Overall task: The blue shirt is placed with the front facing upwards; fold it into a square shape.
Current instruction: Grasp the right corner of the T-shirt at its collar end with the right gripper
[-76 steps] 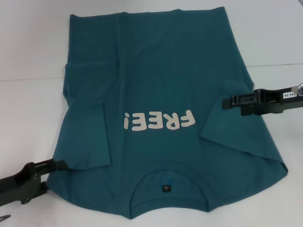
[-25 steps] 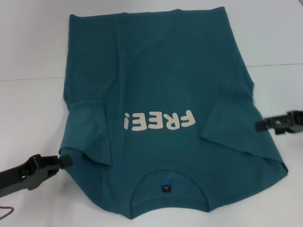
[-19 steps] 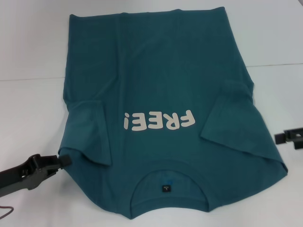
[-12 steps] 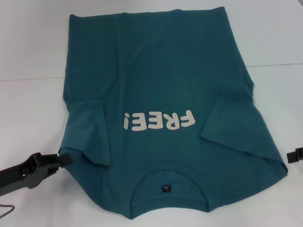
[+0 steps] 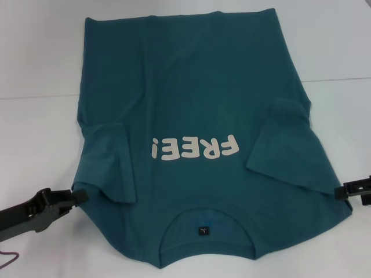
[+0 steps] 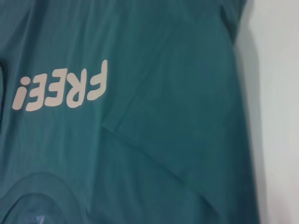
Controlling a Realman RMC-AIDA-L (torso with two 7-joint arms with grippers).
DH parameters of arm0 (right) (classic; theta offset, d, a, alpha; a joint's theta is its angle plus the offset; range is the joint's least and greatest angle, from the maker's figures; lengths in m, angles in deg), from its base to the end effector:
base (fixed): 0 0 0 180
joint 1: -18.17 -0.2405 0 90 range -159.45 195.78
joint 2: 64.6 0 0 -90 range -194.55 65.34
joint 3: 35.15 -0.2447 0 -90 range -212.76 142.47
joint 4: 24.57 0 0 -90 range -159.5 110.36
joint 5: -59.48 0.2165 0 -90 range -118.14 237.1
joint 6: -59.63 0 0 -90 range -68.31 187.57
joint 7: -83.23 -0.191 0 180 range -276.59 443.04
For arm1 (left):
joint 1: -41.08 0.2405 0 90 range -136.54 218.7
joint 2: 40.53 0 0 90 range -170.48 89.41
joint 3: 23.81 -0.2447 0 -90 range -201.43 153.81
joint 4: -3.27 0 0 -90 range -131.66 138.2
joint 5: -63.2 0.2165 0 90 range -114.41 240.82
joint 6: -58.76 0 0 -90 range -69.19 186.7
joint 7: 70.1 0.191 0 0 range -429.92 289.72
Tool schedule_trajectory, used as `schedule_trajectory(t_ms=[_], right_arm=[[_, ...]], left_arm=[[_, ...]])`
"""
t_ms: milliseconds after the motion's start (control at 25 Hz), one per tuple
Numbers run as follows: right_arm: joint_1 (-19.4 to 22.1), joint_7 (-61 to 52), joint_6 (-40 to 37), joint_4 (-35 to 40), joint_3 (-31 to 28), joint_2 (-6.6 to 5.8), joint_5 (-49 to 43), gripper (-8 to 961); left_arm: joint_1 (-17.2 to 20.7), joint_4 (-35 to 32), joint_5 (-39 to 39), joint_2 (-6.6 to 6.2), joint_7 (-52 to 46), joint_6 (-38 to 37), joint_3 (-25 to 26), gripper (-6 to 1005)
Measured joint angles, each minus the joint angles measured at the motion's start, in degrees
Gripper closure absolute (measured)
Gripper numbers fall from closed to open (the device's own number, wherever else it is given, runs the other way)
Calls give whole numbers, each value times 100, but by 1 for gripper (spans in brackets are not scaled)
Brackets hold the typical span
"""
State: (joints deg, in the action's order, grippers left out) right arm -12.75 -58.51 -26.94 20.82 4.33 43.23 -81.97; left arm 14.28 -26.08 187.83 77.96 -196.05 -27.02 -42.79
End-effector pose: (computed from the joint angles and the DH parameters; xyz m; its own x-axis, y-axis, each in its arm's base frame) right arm 0.3432 0.3551 0.0544 0.1586 -0.9479 -0.2763 -0.9668 -0.0923 -0.2382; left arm -0.3075 0.3282 -0.0267 -0.1226 0.8356 0.5356 0.9420 -0.0720 0.3279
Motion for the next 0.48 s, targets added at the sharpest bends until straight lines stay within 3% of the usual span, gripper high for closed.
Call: schedule_trajectory(t_ms=[480], right_arm=[[-204, -23, 109, -141, 32, 57, -317, 13]], left_arm=[[25, 0, -15, -1, 0, 38, 12, 969]])
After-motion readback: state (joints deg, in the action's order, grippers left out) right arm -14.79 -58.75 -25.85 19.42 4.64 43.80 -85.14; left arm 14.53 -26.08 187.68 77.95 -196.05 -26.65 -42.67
